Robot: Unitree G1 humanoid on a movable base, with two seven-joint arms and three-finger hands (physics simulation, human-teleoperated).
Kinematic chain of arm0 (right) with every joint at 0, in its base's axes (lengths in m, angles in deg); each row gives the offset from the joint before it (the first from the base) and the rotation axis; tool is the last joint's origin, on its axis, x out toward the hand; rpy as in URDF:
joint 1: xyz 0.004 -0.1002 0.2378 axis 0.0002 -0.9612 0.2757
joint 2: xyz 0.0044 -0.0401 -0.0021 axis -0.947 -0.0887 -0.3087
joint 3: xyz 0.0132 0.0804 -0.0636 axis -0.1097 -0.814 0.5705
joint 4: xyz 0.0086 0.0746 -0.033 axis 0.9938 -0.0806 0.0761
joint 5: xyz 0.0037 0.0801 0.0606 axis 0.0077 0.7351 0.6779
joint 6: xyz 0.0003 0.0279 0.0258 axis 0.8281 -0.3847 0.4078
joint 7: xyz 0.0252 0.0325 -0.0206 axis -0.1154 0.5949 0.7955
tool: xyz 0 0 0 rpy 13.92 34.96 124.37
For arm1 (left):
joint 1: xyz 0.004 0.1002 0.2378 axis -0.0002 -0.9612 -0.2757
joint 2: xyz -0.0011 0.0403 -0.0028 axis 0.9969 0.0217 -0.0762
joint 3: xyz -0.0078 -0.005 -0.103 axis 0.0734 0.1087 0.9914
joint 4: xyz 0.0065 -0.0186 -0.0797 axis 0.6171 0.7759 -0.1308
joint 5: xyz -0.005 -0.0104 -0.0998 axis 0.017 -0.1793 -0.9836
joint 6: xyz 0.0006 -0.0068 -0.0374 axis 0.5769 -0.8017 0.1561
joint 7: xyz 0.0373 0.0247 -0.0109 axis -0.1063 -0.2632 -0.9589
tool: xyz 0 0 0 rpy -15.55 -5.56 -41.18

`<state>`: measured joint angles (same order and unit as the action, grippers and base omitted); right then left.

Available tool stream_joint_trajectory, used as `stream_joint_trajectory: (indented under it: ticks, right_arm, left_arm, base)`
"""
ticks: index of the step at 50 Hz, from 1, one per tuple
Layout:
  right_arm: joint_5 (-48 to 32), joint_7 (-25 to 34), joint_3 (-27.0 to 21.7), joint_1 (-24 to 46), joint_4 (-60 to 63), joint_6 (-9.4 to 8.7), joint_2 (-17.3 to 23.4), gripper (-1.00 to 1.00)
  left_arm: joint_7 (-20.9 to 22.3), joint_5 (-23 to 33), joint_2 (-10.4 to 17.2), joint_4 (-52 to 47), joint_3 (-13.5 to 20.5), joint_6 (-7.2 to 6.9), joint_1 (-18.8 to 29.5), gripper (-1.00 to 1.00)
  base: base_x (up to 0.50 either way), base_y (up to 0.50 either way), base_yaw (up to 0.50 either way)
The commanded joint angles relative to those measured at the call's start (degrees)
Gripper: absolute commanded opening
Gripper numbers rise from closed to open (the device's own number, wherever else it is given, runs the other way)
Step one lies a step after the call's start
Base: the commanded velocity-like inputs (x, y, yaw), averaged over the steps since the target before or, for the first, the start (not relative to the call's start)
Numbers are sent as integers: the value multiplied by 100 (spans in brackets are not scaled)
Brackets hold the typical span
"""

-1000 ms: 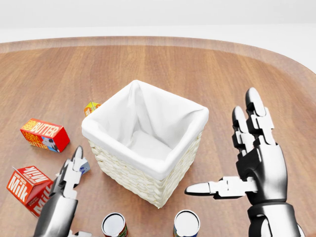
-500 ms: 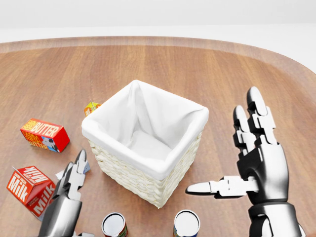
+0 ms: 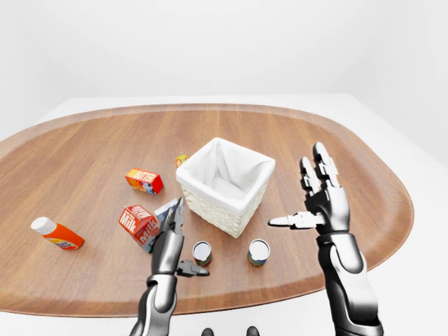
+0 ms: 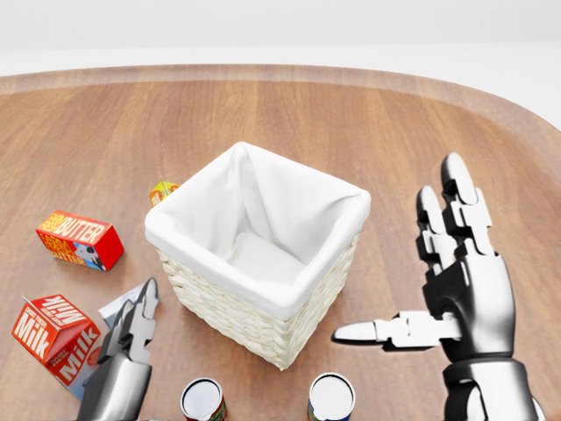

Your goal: Pick up the tomato sauce, and put it in the basket.

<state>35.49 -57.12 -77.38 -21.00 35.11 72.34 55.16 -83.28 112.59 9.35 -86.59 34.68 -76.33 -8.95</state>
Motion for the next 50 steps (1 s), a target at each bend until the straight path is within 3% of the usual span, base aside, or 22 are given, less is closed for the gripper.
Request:
stream_joint_trajectory:
  ticks: [1,50]
  right_arm:
    - [24,-1,-39,27,2,0,10,100]
    - [39,-12,-50,11,154,0,11,100]
  left_arm:
    - [-176,82,21,341,-14,0,82,100]
    - [-531,281,25,1167,-16,0,487,100]
  base:
    - [0,0,0]
    - [0,0,0]
